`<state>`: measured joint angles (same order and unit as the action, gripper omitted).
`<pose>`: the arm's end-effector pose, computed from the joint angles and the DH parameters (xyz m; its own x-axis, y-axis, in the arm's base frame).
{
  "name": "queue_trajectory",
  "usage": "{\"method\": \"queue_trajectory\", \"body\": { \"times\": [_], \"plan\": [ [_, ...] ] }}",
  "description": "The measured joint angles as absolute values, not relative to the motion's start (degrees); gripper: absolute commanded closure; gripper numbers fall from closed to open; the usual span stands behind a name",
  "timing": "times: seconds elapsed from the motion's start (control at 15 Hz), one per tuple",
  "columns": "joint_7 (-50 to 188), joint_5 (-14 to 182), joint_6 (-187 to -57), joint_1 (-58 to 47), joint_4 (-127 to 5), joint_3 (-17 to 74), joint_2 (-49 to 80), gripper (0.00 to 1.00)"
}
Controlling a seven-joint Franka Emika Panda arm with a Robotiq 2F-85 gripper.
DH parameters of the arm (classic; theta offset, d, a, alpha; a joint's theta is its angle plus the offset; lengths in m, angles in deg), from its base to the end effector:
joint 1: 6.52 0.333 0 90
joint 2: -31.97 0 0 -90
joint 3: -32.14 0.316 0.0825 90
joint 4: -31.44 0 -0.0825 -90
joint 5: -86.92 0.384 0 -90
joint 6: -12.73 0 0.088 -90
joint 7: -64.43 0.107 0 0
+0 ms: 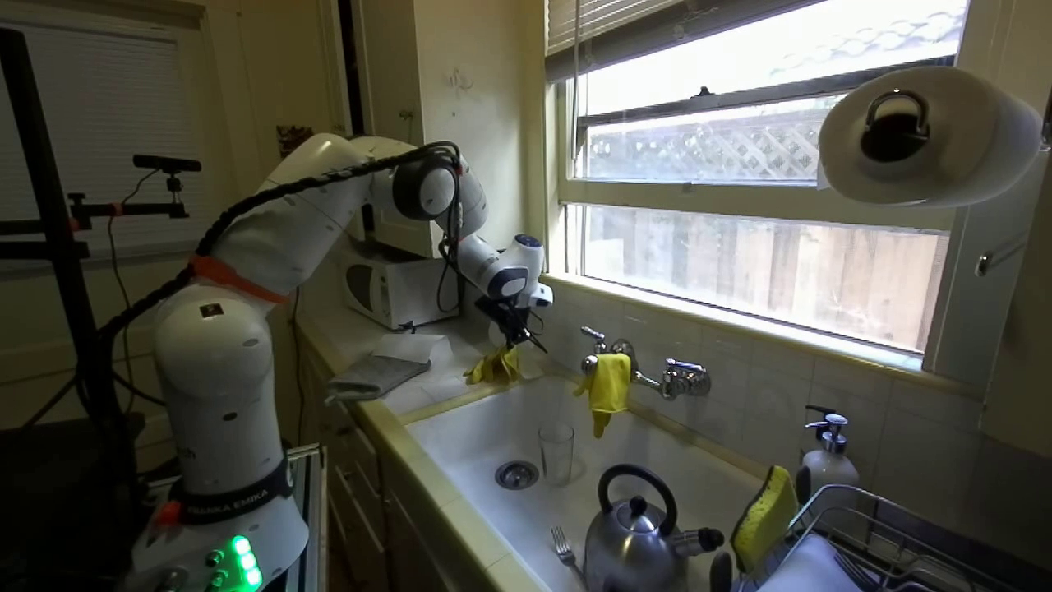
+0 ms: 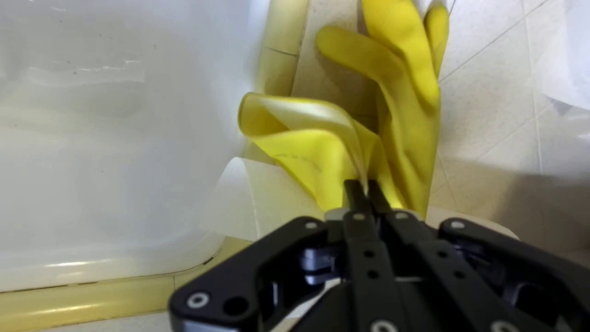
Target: Put the glove on the faucet
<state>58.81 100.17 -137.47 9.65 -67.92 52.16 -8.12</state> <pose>0.5748 0.3801 0.2171 0.9035 0.3856 0.1871 0.4280 -0.8339 -0.3484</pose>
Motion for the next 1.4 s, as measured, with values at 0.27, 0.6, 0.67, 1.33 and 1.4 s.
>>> {"method": "queue_trajectory", "body": {
  "times": [0.27, 0.6, 0.67, 1.33, 1.4],
  "plan": [
    [56.5, 100.3, -140.3, 8.5, -68.6, 54.4, -6.3, 0.99],
    [49.8, 103.4, -145.1, 3.2, -74.5, 62.7, 0.5, 0.99],
    [48.1, 104.3, -146.1, 2.0, -76.1, 64.4, 2.3, 0.99],
    [29.4, 120.9, -151.6, -15.2, -87.1, 85.2, 15.6, 0.97],
    [29.4, 121.5, -151.6, -15.9, -88.0, 85.6, 17.0, 0.97]
  ]
}}
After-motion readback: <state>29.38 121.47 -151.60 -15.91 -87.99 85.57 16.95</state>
